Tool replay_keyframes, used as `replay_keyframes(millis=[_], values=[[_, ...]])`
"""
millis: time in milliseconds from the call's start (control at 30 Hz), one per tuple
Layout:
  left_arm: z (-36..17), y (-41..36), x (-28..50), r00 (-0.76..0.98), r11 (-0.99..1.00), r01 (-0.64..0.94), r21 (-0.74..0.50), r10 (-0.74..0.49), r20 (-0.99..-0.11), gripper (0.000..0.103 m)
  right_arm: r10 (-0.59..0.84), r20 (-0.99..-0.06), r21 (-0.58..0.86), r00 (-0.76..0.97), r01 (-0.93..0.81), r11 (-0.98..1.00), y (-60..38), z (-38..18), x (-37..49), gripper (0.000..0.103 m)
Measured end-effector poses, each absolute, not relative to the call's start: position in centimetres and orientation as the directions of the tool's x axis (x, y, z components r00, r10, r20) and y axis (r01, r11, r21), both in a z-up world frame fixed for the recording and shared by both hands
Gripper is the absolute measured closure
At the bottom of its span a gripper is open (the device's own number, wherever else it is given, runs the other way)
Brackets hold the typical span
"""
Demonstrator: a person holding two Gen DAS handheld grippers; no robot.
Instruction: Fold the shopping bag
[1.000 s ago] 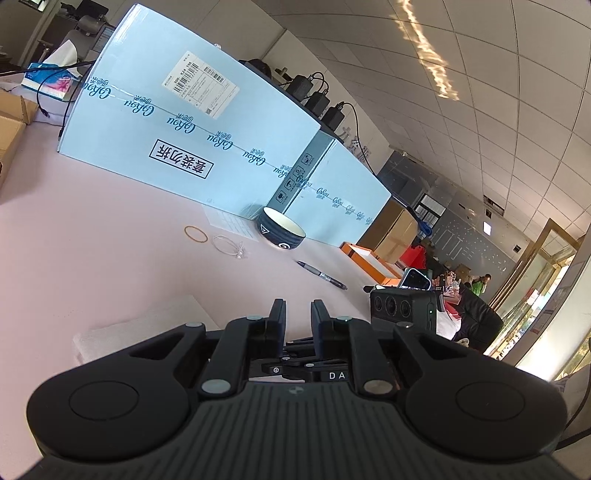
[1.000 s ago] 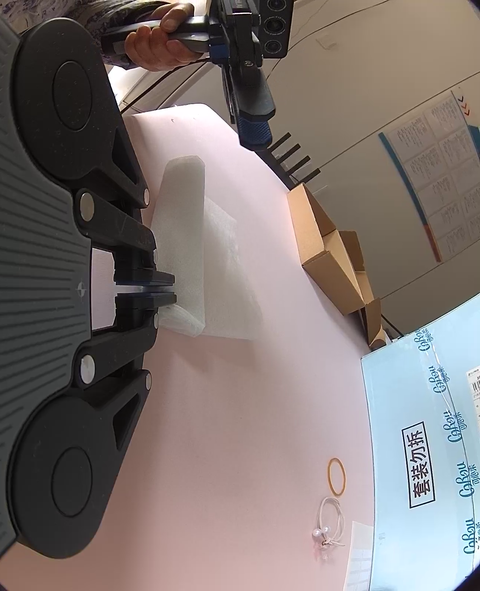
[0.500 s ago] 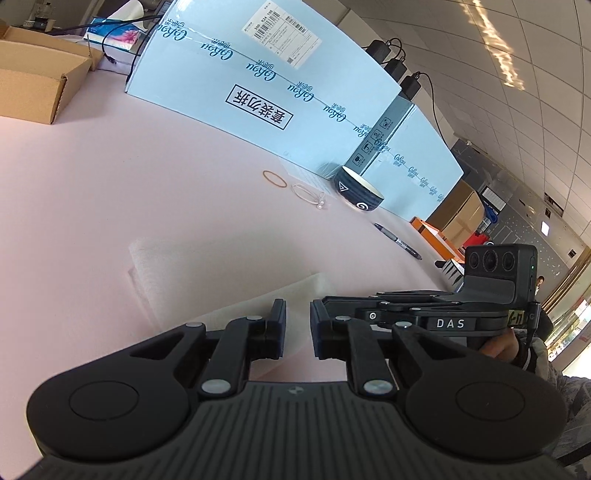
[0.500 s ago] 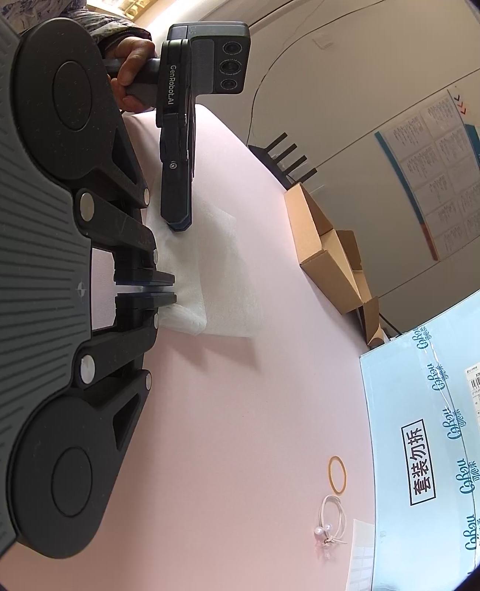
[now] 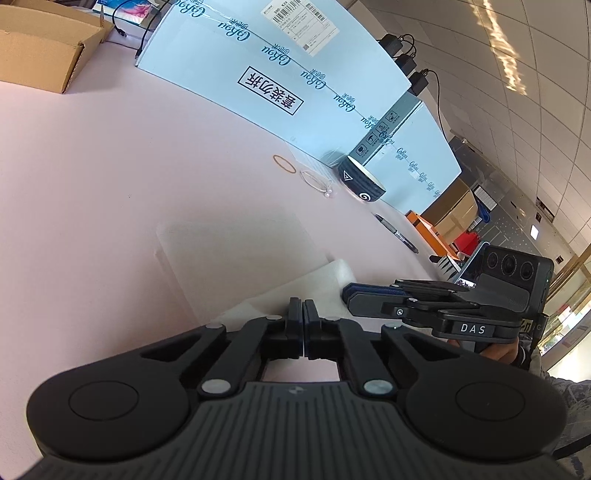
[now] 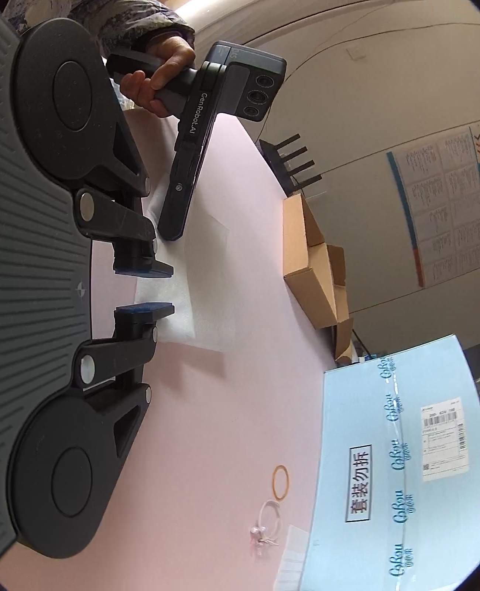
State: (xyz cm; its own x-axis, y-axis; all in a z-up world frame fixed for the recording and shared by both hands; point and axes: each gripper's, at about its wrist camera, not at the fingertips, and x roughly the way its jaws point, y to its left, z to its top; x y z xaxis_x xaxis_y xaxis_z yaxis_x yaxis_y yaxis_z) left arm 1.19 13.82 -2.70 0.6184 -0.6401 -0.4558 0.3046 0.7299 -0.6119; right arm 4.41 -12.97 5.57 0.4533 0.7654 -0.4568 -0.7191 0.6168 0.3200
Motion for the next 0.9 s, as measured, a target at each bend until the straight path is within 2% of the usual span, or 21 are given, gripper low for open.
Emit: replay_keyframes(millis=[67,167,300,433,567,900], values=[[-2.5,13.9,1.5,0.6,0.728,0.309,-0.612,-0.648,-0.468,0.101,0.747,-0.43,0.167,0.508,-0.768,0.618,-13.2,6.8,3.0,0.088],[-2.2,14.1,2.5,0.555,0.721,0.324,-0.612,-0.669,-0.495,0.101,0.7,-0.407,-0.107,0.586,-0.792,0.601,-13.1,7.7,1.0,0.07],[-1.8,14.2,3.4,0.505,0.716,0.334,-0.614,-0.685,-0.524,0.101,0.608,-0.426,-0.483,0.67,-0.737,0.473,-12.1,6.1,-1.2,0.069],[-1.3,13.8,3.9,0.477,0.724,0.355,-0.591,-0.684,-0.552,0.101,0.563,-0.431,-0.741,0.705,-0.633,0.225,-11.3,3.2,-2.6,0.069],[-1.3,13.9,4.1,0.461,0.722,0.359,-0.592,-0.689,-0.56,0.101,0.574,-0.443,-0.795,0.689,-0.598,0.104,-11.1,2.2,-2.8,0.058],[-1.2,13.9,4.6,0.435,0.71,0.371,-0.599,-0.703,-0.563,0.101,0.593,-0.439,-0.853,0.675,-0.52,-0.04,-10.4,1.5,-3.4,0.057]])
